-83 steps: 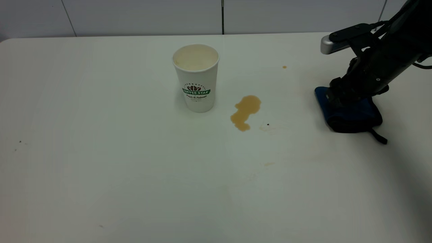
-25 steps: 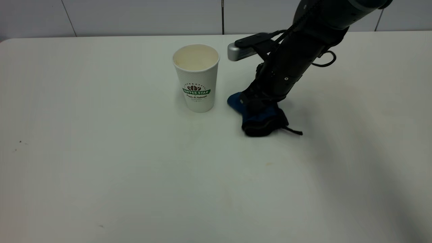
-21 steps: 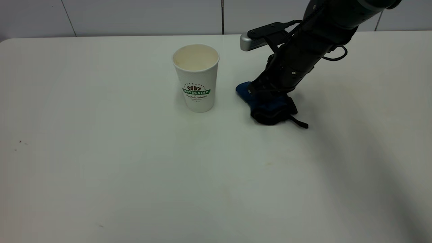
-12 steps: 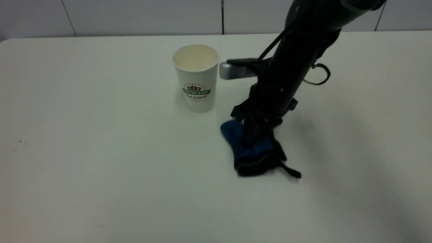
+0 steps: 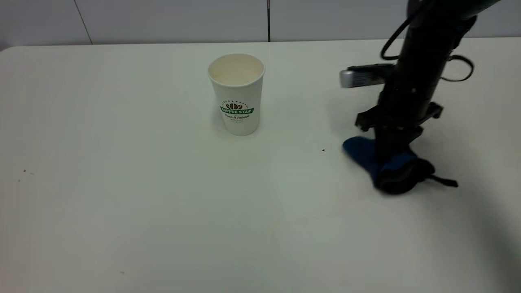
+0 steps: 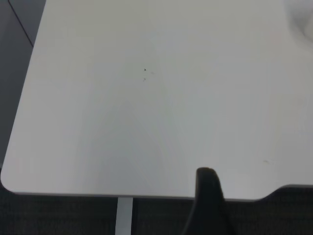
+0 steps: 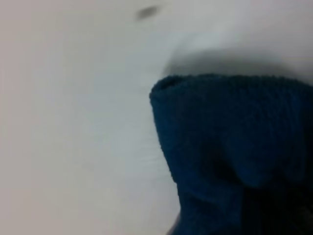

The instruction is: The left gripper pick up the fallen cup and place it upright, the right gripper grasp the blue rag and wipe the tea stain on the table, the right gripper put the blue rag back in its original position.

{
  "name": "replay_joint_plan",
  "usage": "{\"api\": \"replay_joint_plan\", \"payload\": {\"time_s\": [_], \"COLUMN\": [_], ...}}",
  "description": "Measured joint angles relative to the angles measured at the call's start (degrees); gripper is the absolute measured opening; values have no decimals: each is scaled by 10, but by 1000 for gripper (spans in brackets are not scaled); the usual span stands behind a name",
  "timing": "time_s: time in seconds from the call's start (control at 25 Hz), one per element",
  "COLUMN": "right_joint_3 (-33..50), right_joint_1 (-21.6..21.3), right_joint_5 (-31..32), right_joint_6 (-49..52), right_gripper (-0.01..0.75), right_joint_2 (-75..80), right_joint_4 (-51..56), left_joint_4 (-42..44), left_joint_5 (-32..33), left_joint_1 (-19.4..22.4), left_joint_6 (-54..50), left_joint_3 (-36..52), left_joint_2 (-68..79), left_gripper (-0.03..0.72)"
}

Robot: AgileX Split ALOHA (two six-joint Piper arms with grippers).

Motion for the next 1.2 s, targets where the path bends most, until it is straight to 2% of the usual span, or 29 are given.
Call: {"api": "replay_joint_plan", "payload": {"time_s": [0.12, 0.24, 0.36, 0.44, 0.52, 0.72, 0.84, 0.96, 1.2], "right_joint_3": [0, 0, 0, 1, 5, 15, 38, 90, 294], "right_joint_1": [-38, -59, -61, -60, -61, -58, -53, -53, -53], "right_joint_5": [-81, -138, -150, -148, -140, -75, -7, 24, 78], "right_joint_6": [93, 159, 181, 187, 191, 201, 202, 191, 175], "right_gripper": [53, 57, 74, 118, 201, 525, 631, 634, 541], "right_joint_2": [-5, -5, -8, -13, -25, -103, -194, -310, -569], "right_joint_4": [-70, -126, -157, -161, -162, -165, -164, -163, -164], "left_joint_4": [0, 0, 0, 0, 0, 0, 0, 0, 0], "left_joint_5": [0, 0, 0, 0, 0, 0, 0, 0, 0], "left_joint_1": [0, 0, 0, 0, 0, 0, 0, 0, 0], "left_joint_6": [0, 0, 0, 0, 0, 0, 0, 0, 0], "left_joint_3": [0, 0, 0, 0, 0, 0, 0, 0, 0], "left_joint_2": [0, 0, 0, 0, 0, 0, 0, 0, 0], "left_gripper": [566, 566, 566, 566, 566, 566, 566, 566, 566]}}
